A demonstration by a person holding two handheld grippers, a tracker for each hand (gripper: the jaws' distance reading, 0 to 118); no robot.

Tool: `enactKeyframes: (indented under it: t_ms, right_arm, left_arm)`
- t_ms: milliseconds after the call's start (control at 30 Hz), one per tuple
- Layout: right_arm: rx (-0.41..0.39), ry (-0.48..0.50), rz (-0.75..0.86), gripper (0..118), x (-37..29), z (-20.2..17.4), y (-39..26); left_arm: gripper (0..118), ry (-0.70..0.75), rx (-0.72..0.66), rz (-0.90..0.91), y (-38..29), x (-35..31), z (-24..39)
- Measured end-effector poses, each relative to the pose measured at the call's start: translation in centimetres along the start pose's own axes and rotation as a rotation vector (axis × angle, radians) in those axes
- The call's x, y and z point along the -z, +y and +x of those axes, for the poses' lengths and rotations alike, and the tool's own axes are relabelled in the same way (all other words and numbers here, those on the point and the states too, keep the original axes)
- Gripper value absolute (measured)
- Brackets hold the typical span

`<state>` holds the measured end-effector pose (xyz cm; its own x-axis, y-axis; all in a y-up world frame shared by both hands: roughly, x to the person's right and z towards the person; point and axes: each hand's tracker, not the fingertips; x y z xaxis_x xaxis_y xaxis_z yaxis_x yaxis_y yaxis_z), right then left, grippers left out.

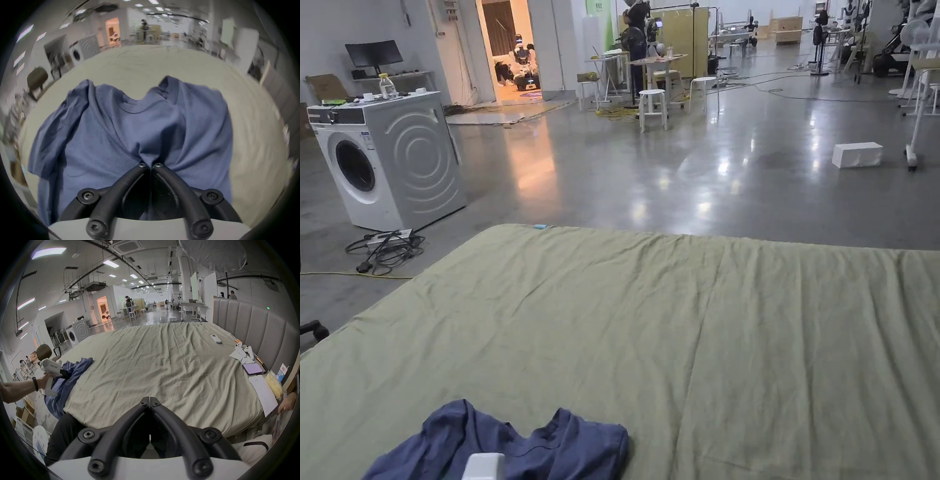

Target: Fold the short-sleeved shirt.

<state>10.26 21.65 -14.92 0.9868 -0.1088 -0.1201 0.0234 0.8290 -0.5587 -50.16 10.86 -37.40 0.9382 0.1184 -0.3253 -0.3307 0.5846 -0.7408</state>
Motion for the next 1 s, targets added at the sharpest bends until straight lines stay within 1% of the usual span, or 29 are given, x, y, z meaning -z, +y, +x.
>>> enactKeyframes:
  t_ms: [67, 133, 167, 233, 267, 333, 400, 500, 567, 667, 767, 833, 900, 967, 1000]
  right_arm:
    - [-0.005, -0.003, 0.003, 0, -0.4, 0.4, -0.1]
    - [-0.017, -0.018, 0.003, 0, -0.6, 1.0, -0.5]
    - [-0.012, -0.019, -0.001, 0, -0.6, 1.3, -0.6]
    - [0.024, -0.014, -0.009, 0, -0.6, 1.7, -0.6]
    - [0.041, -0.016, -0.005, 0, -0.8, 1.9, -0.7]
    - [0.063, -0.021, 0.010, 0, -1.4, 2.3, -0.9]
    - [0.075, -0.026, 0.018, 0, -2.0, 2.8, -1.1]
    - [0.082, -0.036, 0.020, 0, -2.7, 3.5, -1.5]
    - [0.088, -0.059, 0.016, 0, -3.1, 4.1, -1.8]
    - [0.115, -0.097, 0.024, 0, -4.0, 5.0, -2.2]
    - [0.146, -0.118, 0.020, 0, -4.8, 5.9, -2.7]
    - [0.145, -0.128, 0.012, 0, -5.5, 6.3, -3.1]
    - [0.146, -0.145, 0.005, 0, -6.2, 6.5, -3.5]
    - [0.168, -0.146, -0.014, 0, -6.4, 6.9, -4.0]
    - [0.185, -0.148, -0.023, 0, -6.5, 7.1, -4.1]
  left_arm:
    - [2, -0.100, -0.114, 0.085, 0.6, -2.2, -0.6]
    - [2, -0.175, -0.159, 0.170, 1.3, -4.6, -0.3]
    - [2, -0.196, -0.186, 0.199, 1.9, -5.6, 0.0]
    - [2, -0.250, -0.228, 0.241, 3.4, -7.2, 0.9]
    - [2, -0.258, -0.200, 0.261, 4.3, -7.8, 2.2]
    - [2, -0.220, -0.078, 0.279, 5.9, -9.1, 5.1]
    - [2, -0.261, 0.006, 0.290, 7.3, -9.7, 8.4]
    - [2, -0.358, 0.074, 0.330, 8.6, -10.3, 14.2]
    - [2, -0.450, 0.111, 0.307, 9.2, -9.7, 18.9]
    - [2, -0.552, 0.193, 0.282, 8.4, -8.5, 26.5]
    - [2, -0.682, 0.301, 0.223, 4.9, -7.7, 34.4]
    - [2, -0.763, 0.370, 0.173, 0.8, -7.3, 38.9]
    - [2, -0.847, 0.410, 0.083, -3.4, -7.0, 42.3]
    - [2, -0.919, 0.496, 0.033, -8.4, -7.1, 45.4]
    - [2, -0.959, 0.566, -0.001, -10.7, -7.2, 46.8]
